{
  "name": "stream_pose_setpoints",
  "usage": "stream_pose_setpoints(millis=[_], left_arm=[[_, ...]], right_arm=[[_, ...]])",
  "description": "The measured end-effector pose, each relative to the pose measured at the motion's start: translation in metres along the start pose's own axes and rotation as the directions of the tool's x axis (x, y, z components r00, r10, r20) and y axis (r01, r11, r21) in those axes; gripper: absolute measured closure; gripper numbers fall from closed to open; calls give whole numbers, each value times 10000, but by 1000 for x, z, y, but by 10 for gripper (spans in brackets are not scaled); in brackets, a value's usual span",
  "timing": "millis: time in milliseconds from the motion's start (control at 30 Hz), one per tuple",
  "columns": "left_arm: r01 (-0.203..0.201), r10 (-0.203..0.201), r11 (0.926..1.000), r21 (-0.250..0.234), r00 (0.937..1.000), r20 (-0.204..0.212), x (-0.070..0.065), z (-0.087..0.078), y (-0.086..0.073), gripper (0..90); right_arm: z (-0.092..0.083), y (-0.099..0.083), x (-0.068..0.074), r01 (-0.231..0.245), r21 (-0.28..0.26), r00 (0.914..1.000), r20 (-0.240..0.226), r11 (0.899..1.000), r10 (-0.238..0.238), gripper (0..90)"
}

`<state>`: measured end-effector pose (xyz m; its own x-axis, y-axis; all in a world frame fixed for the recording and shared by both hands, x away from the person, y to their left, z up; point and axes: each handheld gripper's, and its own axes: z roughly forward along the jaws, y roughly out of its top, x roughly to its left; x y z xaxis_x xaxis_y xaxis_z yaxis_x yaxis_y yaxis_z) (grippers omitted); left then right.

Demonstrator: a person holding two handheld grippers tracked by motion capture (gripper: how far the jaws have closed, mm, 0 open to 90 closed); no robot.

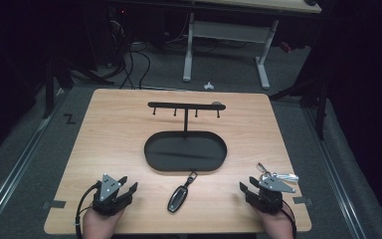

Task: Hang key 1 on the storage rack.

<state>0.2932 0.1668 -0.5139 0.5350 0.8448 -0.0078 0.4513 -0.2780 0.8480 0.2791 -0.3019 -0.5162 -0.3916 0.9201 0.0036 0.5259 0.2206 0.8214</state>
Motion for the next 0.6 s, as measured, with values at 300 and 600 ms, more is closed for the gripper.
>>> stream_pose_setpoints(millis=[300,600], left_arm=[[-762,737,9963,390,9953,623,-23,5,3,696],[-1732,1596,9791,1068,9793,1247,-69,21,9,771]], right_arm=[[3,2,0,-206,178,9992,-341,9996,212,574],[6,1,3,-289,308,9992,-276,9991,298,591]])
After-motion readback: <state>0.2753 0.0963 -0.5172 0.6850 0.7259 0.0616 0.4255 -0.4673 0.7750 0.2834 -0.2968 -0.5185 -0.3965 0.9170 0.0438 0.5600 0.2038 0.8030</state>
